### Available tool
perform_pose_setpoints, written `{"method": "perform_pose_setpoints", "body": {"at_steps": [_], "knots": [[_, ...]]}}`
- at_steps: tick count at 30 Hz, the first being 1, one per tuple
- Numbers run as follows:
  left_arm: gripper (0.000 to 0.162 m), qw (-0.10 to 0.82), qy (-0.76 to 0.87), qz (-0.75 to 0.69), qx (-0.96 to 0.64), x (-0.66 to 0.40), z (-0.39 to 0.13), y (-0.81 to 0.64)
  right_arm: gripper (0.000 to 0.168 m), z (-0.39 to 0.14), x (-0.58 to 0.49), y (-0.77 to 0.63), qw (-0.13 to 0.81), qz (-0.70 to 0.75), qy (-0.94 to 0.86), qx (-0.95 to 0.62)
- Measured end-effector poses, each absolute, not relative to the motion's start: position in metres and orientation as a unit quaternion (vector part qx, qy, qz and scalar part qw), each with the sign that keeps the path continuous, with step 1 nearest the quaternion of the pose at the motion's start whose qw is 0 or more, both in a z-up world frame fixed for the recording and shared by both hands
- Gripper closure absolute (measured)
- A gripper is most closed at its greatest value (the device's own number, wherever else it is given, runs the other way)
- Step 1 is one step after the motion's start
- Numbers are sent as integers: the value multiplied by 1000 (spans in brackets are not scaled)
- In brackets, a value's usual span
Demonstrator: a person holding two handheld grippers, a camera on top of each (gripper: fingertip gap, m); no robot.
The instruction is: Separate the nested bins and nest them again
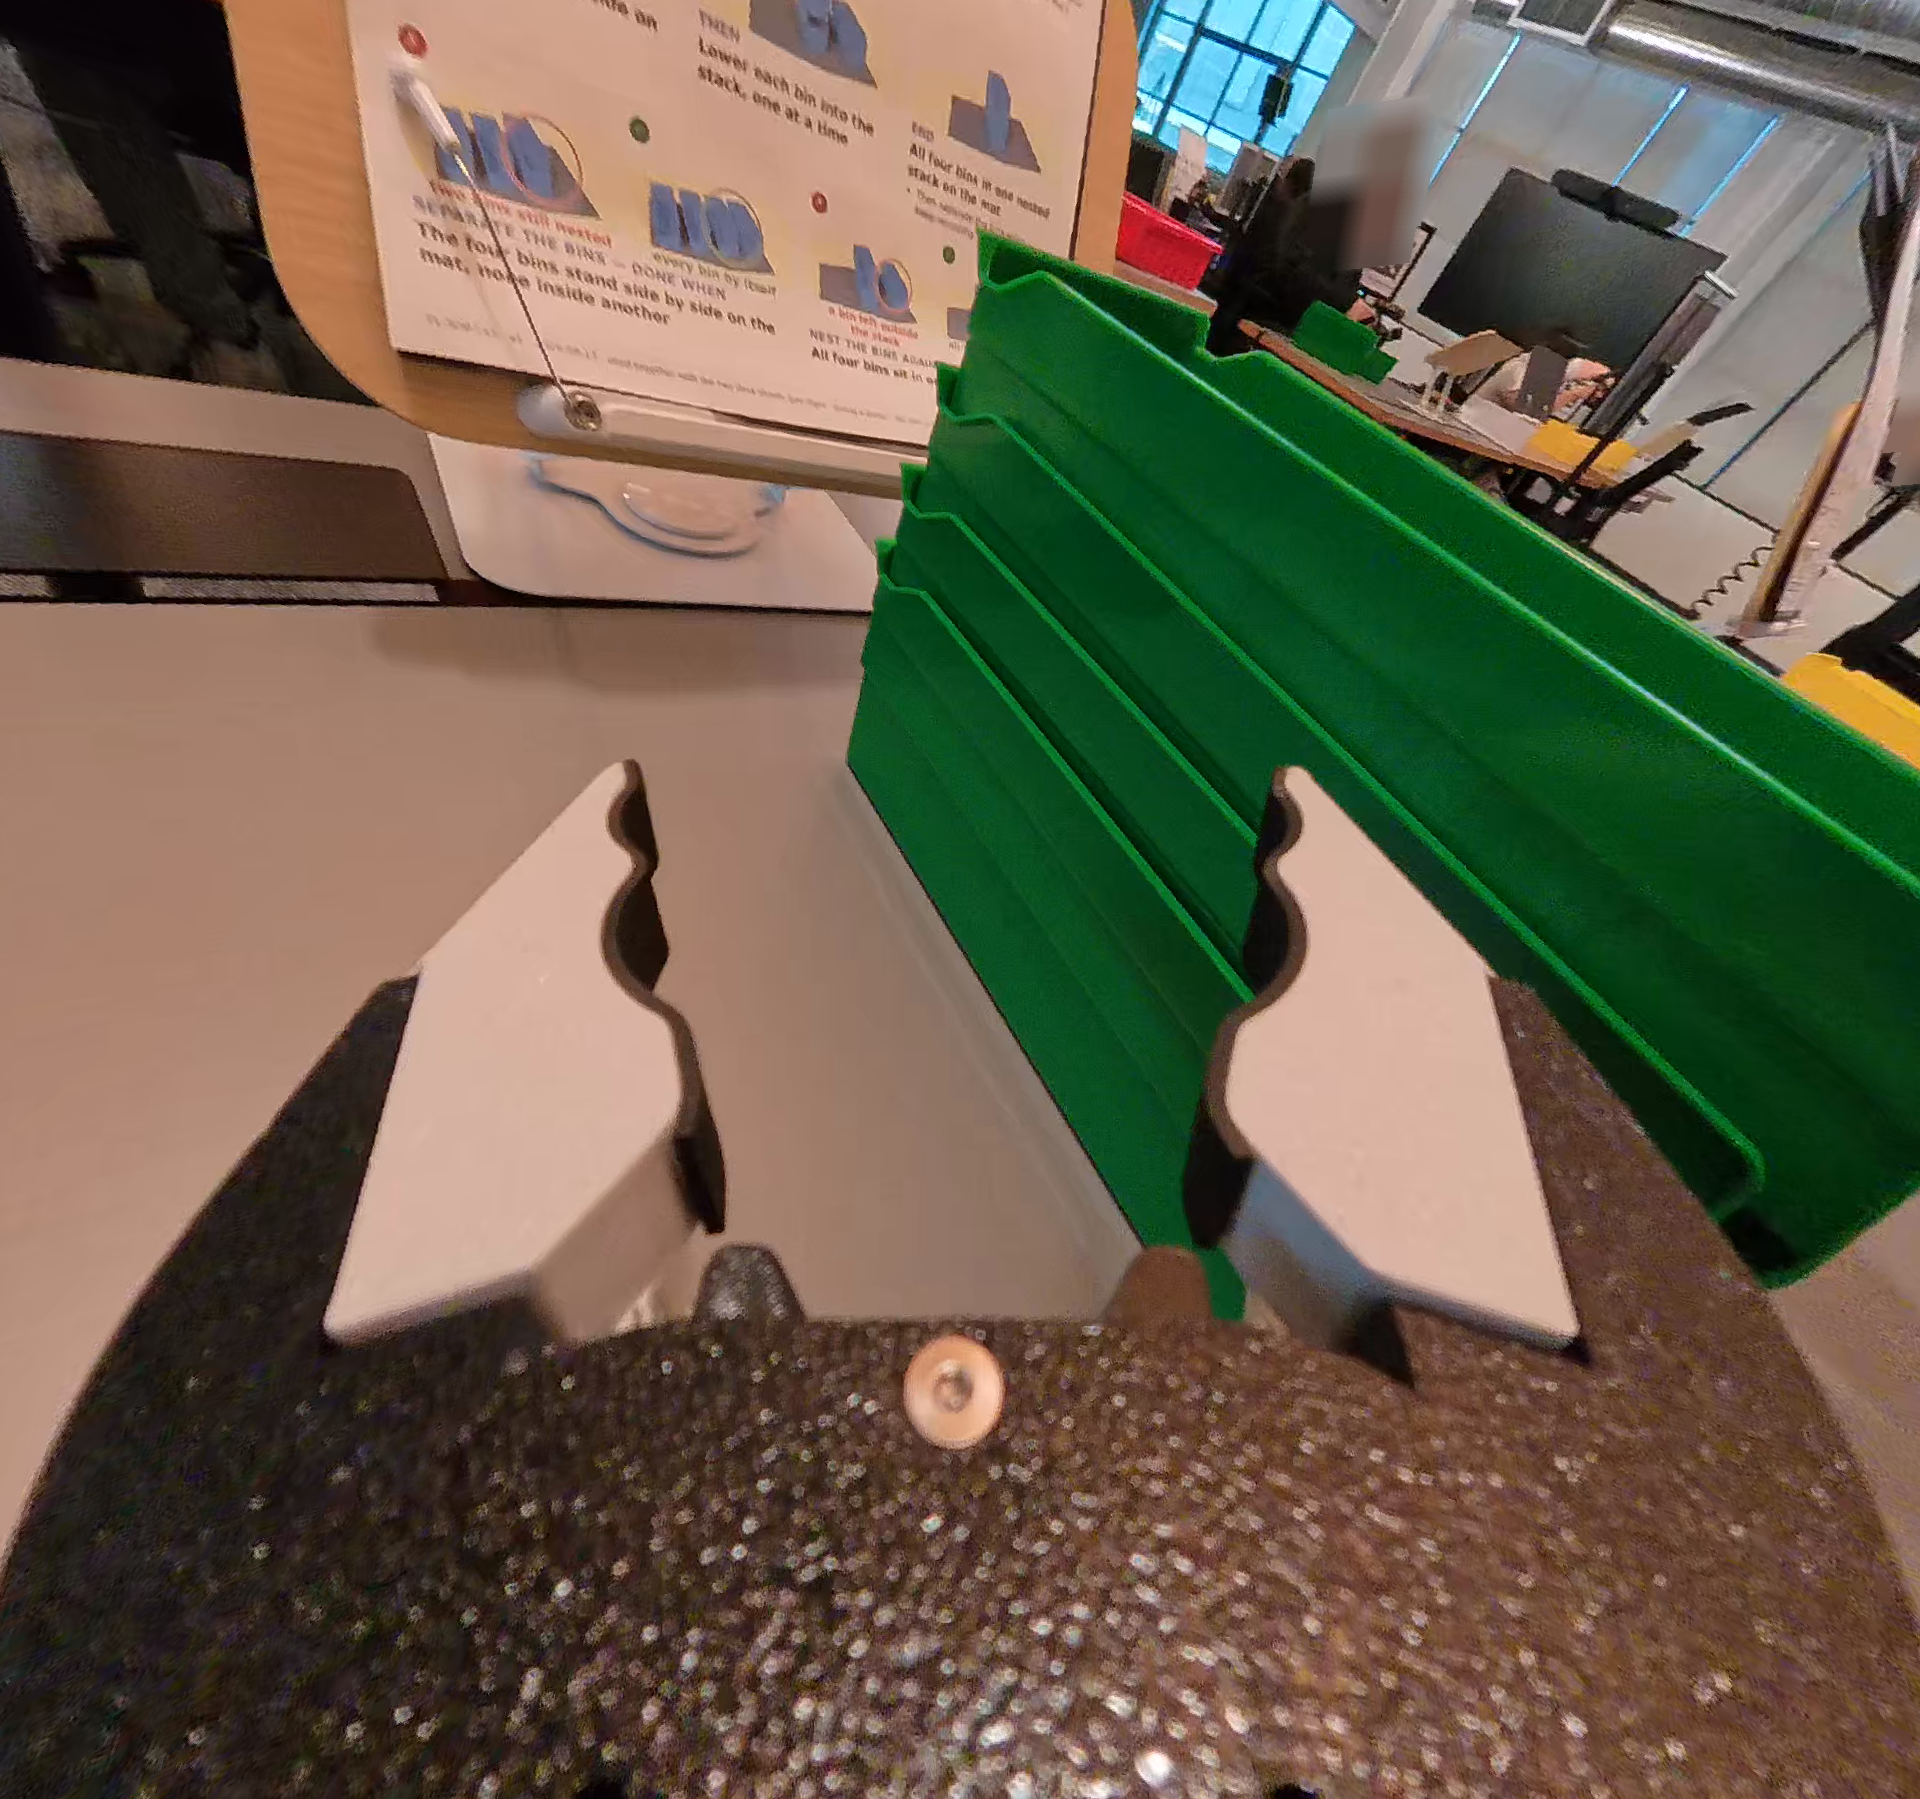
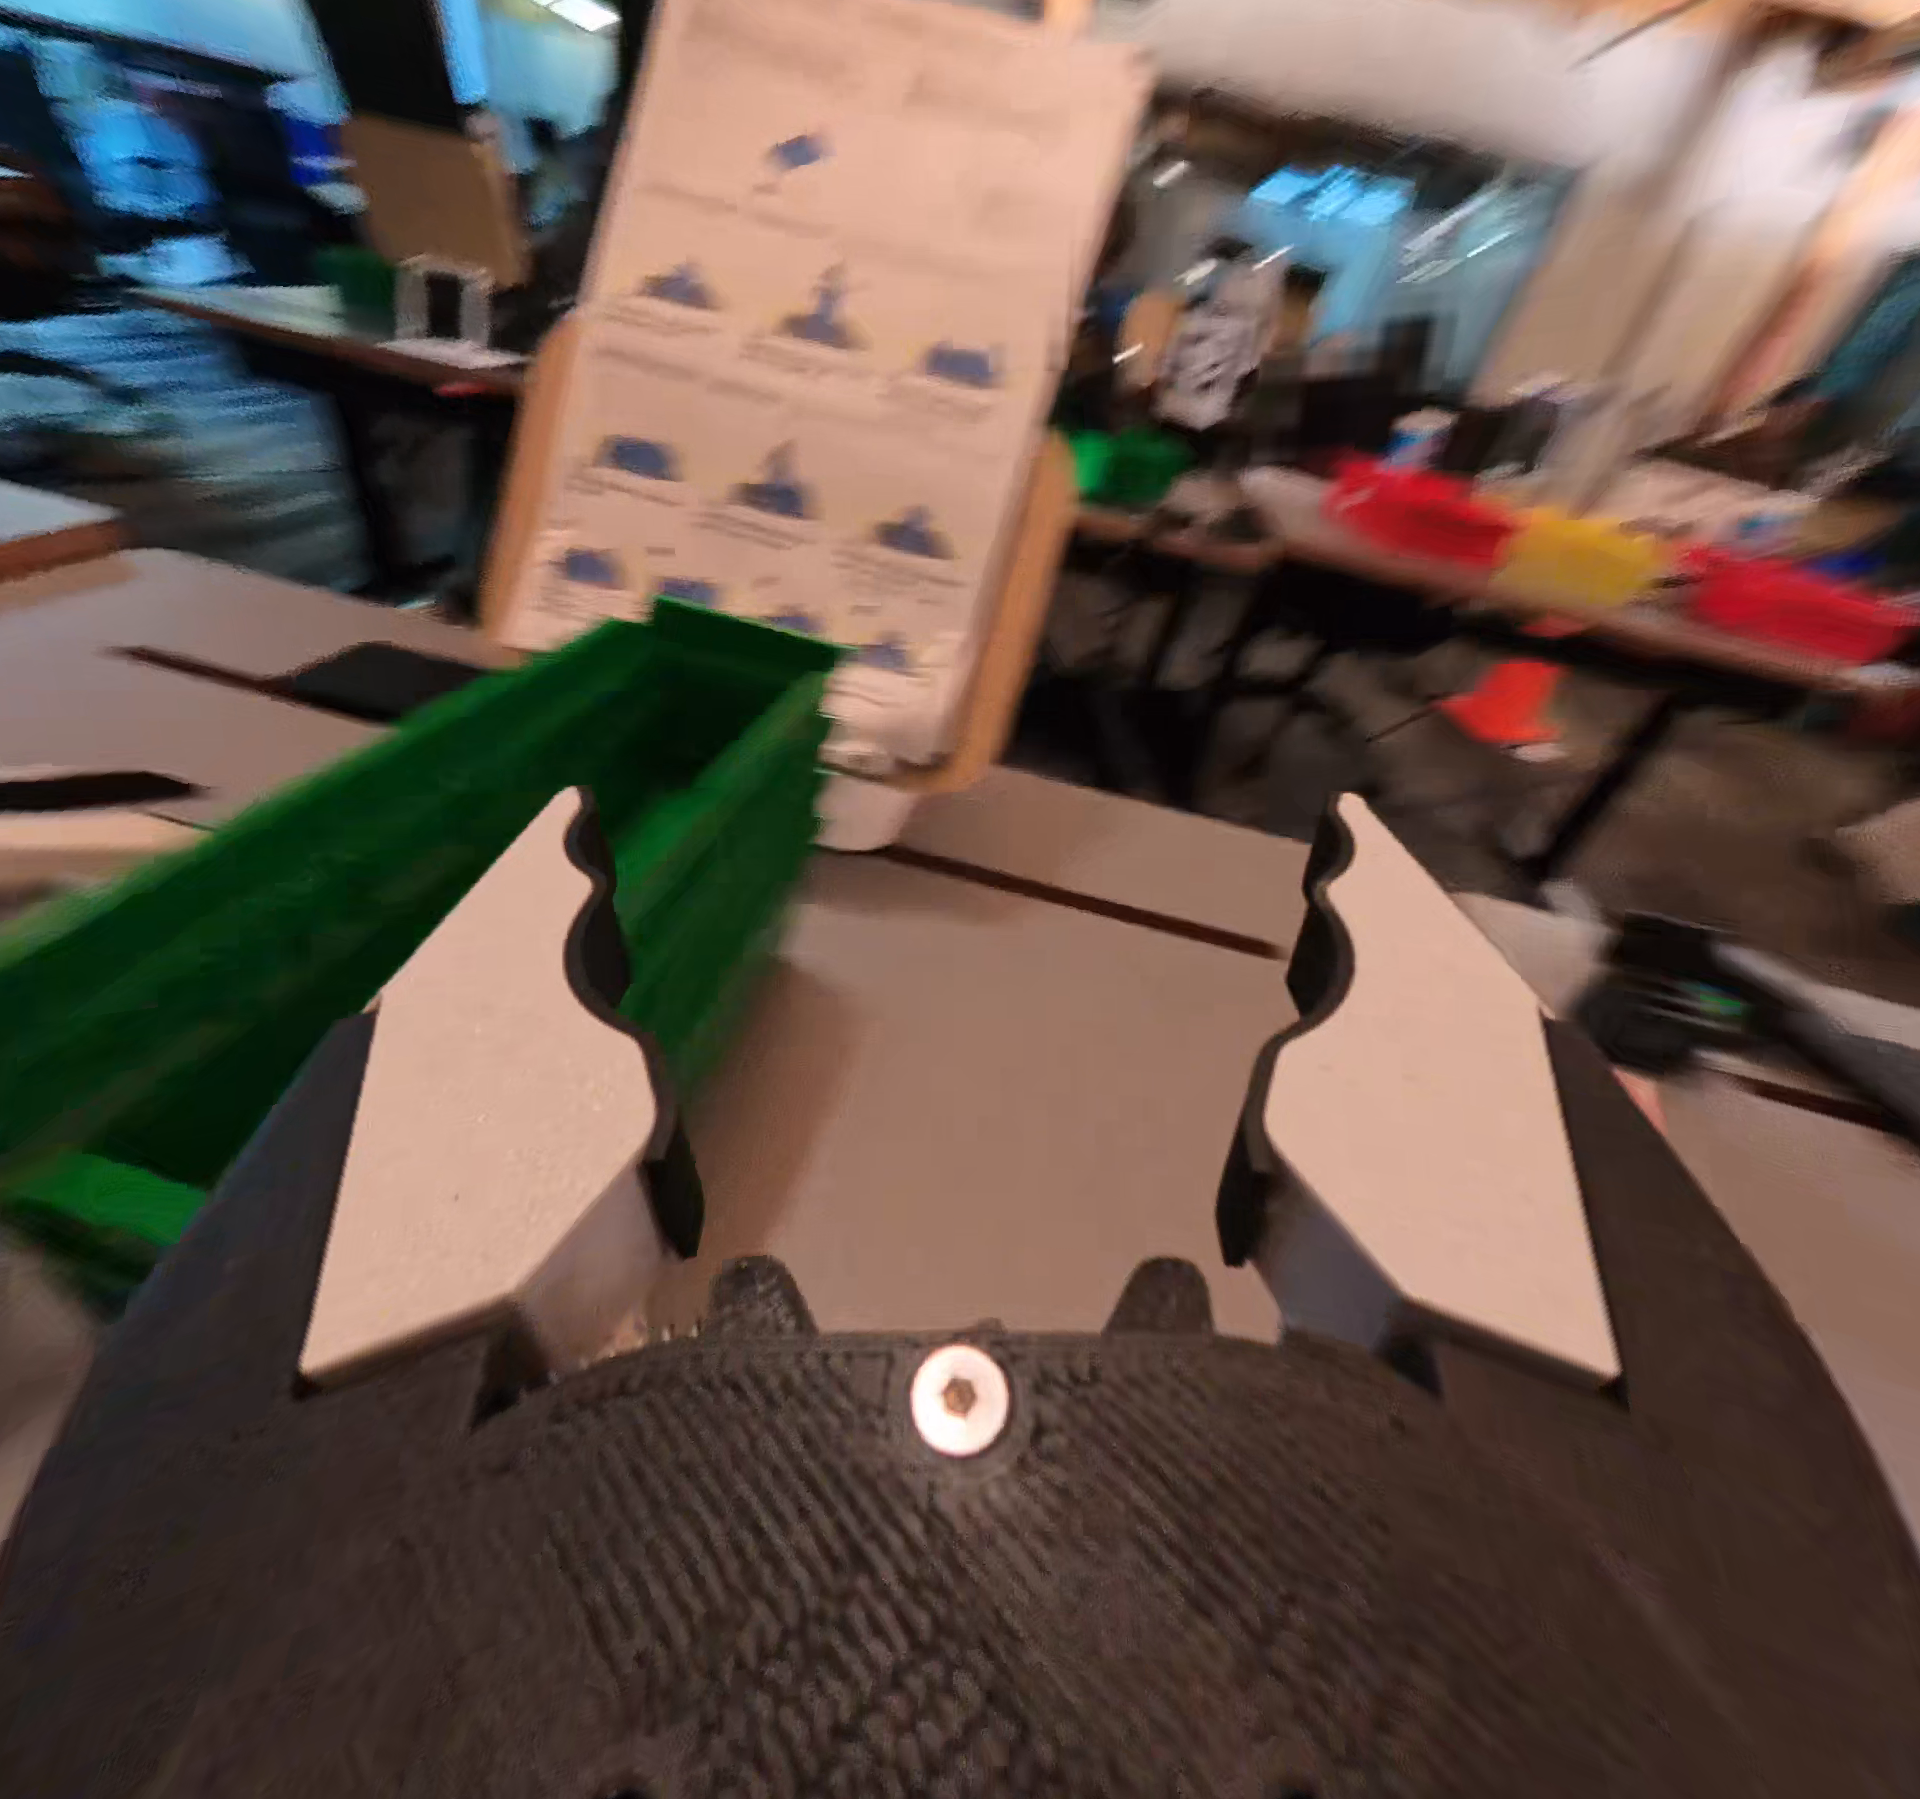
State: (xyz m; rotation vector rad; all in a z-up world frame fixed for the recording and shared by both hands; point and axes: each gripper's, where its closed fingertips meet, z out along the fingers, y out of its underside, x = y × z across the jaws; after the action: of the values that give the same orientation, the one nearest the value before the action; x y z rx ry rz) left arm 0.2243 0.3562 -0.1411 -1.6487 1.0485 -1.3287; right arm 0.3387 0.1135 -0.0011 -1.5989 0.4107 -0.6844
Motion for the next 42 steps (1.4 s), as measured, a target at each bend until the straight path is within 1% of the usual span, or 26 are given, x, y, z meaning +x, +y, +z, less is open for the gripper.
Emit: {"method": "perform_pose_setpoints", "body": {"at_steps": [1, 3, 5, 6, 9, 11, 13, 16, 18, 21, 25, 31, 34, 35, 36, 38, 42], "knots": [[49, 388, 411, -517, -644, 223, -139, 357, 41, -10, 347, 86, 631, -332, 185, -676], [49, 412, 410, -506, -637, 223, -134, 360, 41, -42, 360, 43, 633, -357, 194, -659], [49, 446, 404, -496, -626, 224, -128, 365, 36, -82, 373, 10, 621, -359, 220, -661], [49, 463, 403, -489, -620, 225, -126, 365, 37, -99, 377, 0, 623, -348, 230, -662], [49, 500, 420, -451, -608, 229, -132, 364, 39, -123, 388, -17, 636, -332, 252, -650], [50, 518, 436, -420, -605, 232, -137, 366, 38, -141, 395, -19, 612, -326, 252, -675], [49, 517, 439, -410, -610, 234, -141, 367, 37, -156, 400, -21, 590, -318, 265, -693], [49, 526, 420, -404, -620, 233, -144, 374, 38, -159, 402, -16, 587, -297, 247, -711], [48, 561, 388, -396, -614, 228, -140, 384, 40, -159, 410, -23, 577, -310, 258, -710], [48, 611, 360, -376, -596, 218, -131, 391, 43, -154, 407, -18, 608, -277, 268, -694], [55, 650, 383, -334, -565, 214, -126, 390, 41, -158, 404, -21, 600, -293, 262, -696], [55, 654, 397, -353, -538, 212, -129, 386, 27, -170, 397, -47, 574, -309, 300, -697], [56, 679, 399, -344, -512, 209, -123, 384, 21, -173, 392, -58, 576, -325, 293, -691], [52, 688, 395, -334, -509, 208, -123, 385, 21, -174, 394, -61, 577, -334, 292, -686], [41, 696, 388, -326, -509, 207, -123, 386, 20, -176, 396, -62, 575, -332, 292, -689], [39, 691, 396, -322, -511, 211, -127, 383, 15, -179, 400, -62, 572, -319, 295, -696], [42, 686, 411, -310, -514, 217, -131, 376, 16, -178, 398, -57, 592, -296, 302, -686]]}}
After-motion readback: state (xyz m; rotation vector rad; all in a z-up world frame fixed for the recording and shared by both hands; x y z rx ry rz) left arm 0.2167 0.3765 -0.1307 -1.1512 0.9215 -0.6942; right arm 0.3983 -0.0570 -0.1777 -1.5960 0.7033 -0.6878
